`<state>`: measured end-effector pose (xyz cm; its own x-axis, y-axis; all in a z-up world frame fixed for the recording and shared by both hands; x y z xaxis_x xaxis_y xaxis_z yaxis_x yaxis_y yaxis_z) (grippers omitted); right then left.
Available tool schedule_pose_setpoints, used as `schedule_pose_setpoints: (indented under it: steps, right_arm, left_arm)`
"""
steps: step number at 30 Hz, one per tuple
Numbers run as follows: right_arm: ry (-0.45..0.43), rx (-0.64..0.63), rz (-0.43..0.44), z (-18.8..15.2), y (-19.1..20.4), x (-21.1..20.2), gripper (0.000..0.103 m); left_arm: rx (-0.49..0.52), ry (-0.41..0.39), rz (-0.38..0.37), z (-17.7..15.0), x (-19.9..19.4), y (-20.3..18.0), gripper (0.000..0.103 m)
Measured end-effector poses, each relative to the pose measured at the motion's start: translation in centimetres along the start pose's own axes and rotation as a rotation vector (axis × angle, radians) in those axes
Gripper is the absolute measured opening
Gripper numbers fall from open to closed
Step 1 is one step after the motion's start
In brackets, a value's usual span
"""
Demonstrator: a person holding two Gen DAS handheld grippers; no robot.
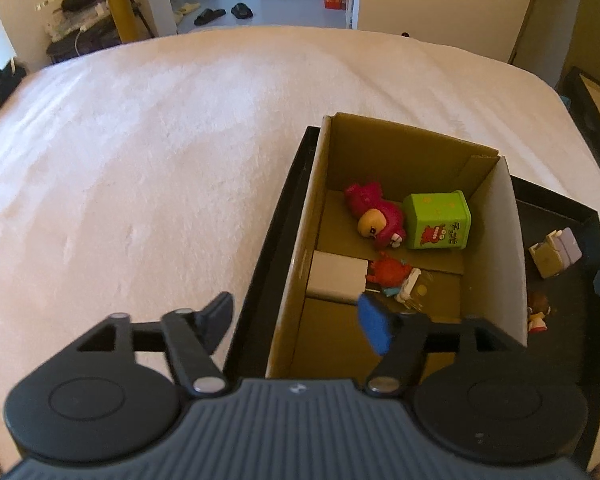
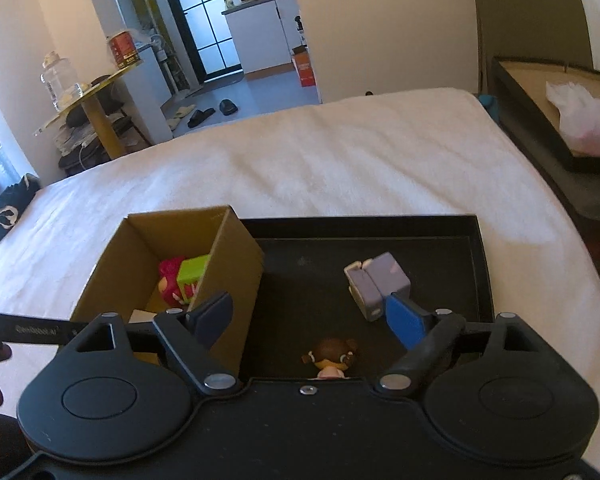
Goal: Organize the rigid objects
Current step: 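Grasp the brown-haired doll figurine on the tray with the right gripper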
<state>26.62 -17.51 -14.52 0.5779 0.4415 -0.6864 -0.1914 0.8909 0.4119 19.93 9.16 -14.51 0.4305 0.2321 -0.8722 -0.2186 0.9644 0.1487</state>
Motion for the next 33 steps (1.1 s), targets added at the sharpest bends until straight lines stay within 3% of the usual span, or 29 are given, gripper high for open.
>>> schedule_pose_setpoints:
  steps: [8, 16, 22, 25, 26, 27, 29, 33]
  right_arm:
    - [0.03, -0.042, -0.025, -1.2, -0.8, 2.1, 0.085]
    - [0.099, -0.011, -0.041, -2.1, -2.1, 4.4, 0.084]
    - [0.16, 0.016, -0.047, -2.5, -3.3, 6.1, 0.076]
    - [0.183, 0.026, -0.049, -2.5, -3.6, 6.6, 0.066]
    - [0.196, 0.027, -0.037, -2.5, -3.7, 6.8, 0.058]
    - [0.213, 0.033, -0.018, -2.5, -3.8, 6.9, 0.038]
    - [0.24, 0.036, -0.001, -2.6, -3.7, 6.9, 0.027]
    - [0.246, 0.051, 0.011, -2.5, -4.1, 6.1, 0.026]
  left_arm:
    - [0.042, 0.02, 0.064, 0.6, 0.2, -1.0, 0.082]
    - [0.067, 0.044, 0.087, 1.3, 0.6, -1.9, 0.084]
    - [0.101, 0.072, 0.079, 1.6, 1.4, -3.5, 0.084]
    - [0.108, 0.077, 0.087, 1.6, 1.4, -3.8, 0.084]
    - [0.113, 0.08, 0.087, 1.6, 1.5, -3.9, 0.084]
    - [0.119, 0.083, 0.089, 1.7, 1.5, -4.0, 0.084]
    - [0.122, 0.085, 0.098, 1.7, 1.6, -4.0, 0.084]
    - [0.109, 0.09, 0.105, 1.6, 1.7, -3.7, 0.084]
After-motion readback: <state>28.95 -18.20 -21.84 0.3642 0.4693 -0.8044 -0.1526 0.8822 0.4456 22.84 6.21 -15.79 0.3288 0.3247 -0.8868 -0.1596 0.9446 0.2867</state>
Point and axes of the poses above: each gripper's, at about its wrist camera, not at the fingertips, and x roughly the way its jaws point, y to its left, z to its top, the point moved 1 cm from there along x, roughly the way its jaws point, and after that the axes turned 13 degrees about x, right-handed, at the moved point
